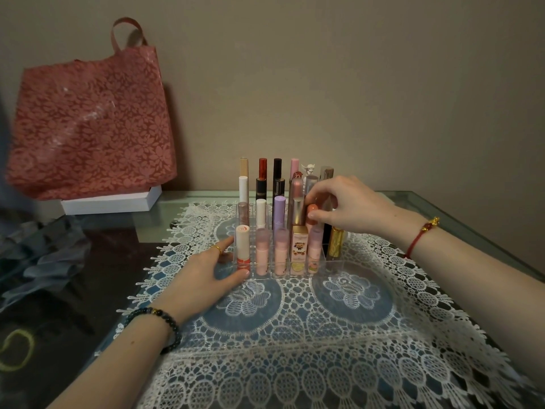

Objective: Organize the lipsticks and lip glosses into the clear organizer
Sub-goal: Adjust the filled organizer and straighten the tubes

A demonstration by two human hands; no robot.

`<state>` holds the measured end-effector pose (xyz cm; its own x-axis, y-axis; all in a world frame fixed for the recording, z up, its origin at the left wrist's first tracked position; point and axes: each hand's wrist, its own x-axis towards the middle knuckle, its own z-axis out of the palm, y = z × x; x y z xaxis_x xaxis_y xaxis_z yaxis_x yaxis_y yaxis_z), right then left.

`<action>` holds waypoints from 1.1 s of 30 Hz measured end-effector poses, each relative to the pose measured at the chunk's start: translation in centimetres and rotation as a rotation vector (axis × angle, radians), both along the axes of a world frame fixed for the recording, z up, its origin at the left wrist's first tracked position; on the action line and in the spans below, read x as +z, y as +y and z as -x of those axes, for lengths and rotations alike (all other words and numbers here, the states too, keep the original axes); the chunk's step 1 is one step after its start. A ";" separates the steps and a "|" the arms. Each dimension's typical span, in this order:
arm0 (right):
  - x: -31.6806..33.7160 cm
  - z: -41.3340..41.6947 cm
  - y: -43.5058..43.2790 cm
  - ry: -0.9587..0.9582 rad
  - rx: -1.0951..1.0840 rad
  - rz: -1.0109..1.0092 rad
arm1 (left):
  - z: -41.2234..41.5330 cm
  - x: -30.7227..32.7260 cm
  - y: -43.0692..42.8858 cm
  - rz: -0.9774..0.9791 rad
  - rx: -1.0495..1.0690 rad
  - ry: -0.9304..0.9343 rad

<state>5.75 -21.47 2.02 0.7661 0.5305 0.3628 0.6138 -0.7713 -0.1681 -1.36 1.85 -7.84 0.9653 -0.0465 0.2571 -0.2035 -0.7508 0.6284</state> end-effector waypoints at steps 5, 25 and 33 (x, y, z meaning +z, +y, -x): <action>0.1 0.1 -0.2 0.009 -0.012 -0.014 | -0.2 -0.1 0.0 0.020 -0.004 0.005; -1.5 2.5 -0.9 -0.068 0.024 0.097 | -0.2 -0.3 0.3 0.026 -0.002 -0.006; -1.4 2.6 -1.0 -0.051 0.032 0.075 | -0.4 -0.5 0.4 0.008 -0.005 -0.025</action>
<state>3.14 -22.45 0.59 0.7296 0.5819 0.3593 0.6449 -0.7603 -0.0783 -0.93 2.26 -8.33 0.9583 -0.0495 0.2813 -0.2230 -0.7448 0.6289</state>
